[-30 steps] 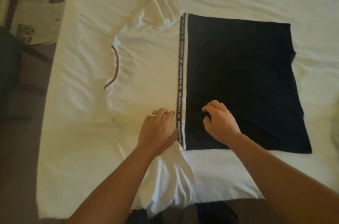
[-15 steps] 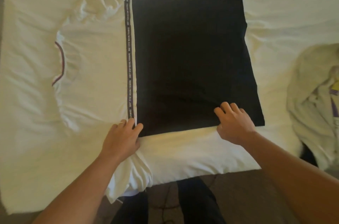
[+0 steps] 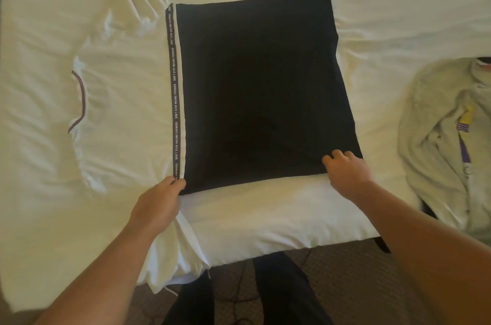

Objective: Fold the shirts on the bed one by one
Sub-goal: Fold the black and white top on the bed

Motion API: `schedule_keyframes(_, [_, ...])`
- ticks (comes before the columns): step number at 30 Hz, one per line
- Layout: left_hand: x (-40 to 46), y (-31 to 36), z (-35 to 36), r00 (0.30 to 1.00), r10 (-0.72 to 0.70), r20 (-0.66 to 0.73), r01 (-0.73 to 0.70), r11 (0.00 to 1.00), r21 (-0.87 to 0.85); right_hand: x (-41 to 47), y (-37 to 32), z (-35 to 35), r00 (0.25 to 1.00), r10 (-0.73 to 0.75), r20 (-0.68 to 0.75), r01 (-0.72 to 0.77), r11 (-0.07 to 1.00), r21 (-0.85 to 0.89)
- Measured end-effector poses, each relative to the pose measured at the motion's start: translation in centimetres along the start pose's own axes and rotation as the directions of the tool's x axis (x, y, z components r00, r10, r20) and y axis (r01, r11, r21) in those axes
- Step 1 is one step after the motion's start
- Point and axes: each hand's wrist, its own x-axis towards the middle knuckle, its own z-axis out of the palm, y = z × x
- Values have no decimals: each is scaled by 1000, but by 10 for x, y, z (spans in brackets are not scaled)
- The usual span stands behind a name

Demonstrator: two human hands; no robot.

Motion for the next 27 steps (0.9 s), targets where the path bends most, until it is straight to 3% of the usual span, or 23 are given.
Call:
schedule_keyframes(8, [20, -5, -23, 984, -6, 176, 32, 989, -147, 2, -2, -6, 997, 10, 79, -14, 998, 54])
schedule_keyframes(13, [24, -7, -27, 979, -13, 203, 58, 974, -219, -2, 0, -4, 999, -3, 39, 2, 1000, 25])
schedule_keyframes(17, [33, -9, -42, 980, -79, 183, 142, 923, -358, 3, 9, -18, 998, 51, 39, -57, 984, 167])
schedule_keyframes(20, [46, -9, -60, 974, -136, 179, 204, 865, -457, 16, 15, -30, 986, 162, 25, -158, 898, 411])
schedule_keyframes(23, [60, -6, -75, 964, -210, 162, 263, 831, -491, 37, 19, -43, 950, 310, 39, -255, 697, 670])
schedule_keyframes(25, [74, -5, -86, 961, -257, 105, 274, 817, -507, 52, 23, -54, 930, 361, 66, -294, 628, 721])
schedule_keyframes(27, [91, -3, -100, 960, -276, 38, 258, 828, -498, 65, 27, -67, 934, 353, 60, -292, 654, 698])
